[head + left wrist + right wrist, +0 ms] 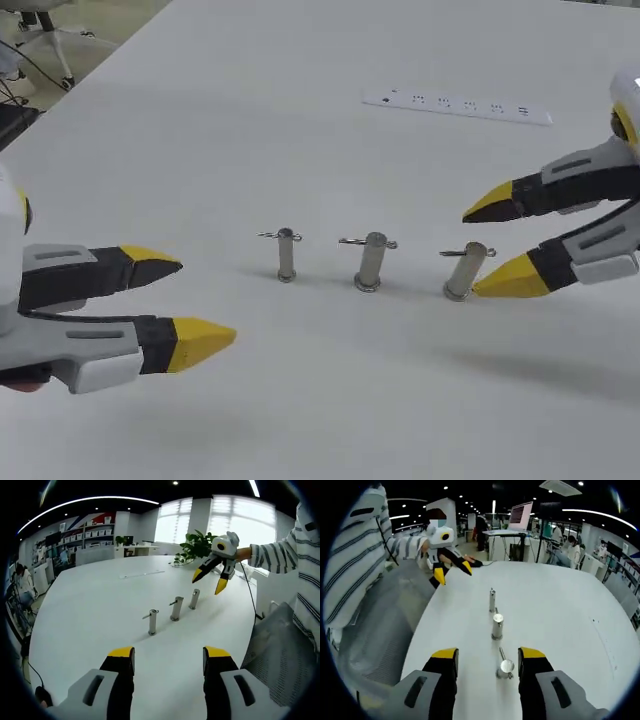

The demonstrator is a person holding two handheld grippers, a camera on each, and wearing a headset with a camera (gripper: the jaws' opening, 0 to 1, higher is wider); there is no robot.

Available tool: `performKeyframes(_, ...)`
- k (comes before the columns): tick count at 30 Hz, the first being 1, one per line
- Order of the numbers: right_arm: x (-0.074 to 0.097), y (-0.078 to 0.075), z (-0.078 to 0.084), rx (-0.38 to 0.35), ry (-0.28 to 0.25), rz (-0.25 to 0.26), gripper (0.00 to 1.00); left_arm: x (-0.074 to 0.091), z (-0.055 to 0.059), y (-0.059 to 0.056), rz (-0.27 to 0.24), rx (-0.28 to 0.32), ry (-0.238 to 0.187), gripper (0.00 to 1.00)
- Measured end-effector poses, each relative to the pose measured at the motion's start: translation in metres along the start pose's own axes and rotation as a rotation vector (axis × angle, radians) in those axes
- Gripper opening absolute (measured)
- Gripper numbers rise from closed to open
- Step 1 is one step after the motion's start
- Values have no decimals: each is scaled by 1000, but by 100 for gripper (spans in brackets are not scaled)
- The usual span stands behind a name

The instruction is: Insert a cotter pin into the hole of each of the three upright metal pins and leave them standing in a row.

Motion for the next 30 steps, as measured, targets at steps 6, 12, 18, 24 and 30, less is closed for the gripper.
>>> performKeyframes(6,10,14,-5,-69,-70,97,62,0,-2,-5,18,7,-16,66)
performKeyframes(12,20,23,-11,-150,-153,201,67,-1,-2,-10,23,18,-32,81)
performKeyframes(18,30,32,-8,-250,-221,297,71,-1,-3,-13,33,26,-52,94)
performKeyframes(24,39,41,-7,-317,-264,364,81,2,-4,-13,37,36,-78,99)
performKeyframes(30,42,50,-3,-382,-284,429,86,2,-1,-14,40,59,-73,99)
Point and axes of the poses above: the centre of the closed fingertips' face, and the gripper's own axes: x roughly backward along the fingers, y roughly to its left, z roughly out of its underside, the point moved 1 cm from there along x, roughly backward along the fingers, and after that the axes turned 7 degrees about x, right-handed, at the moved point
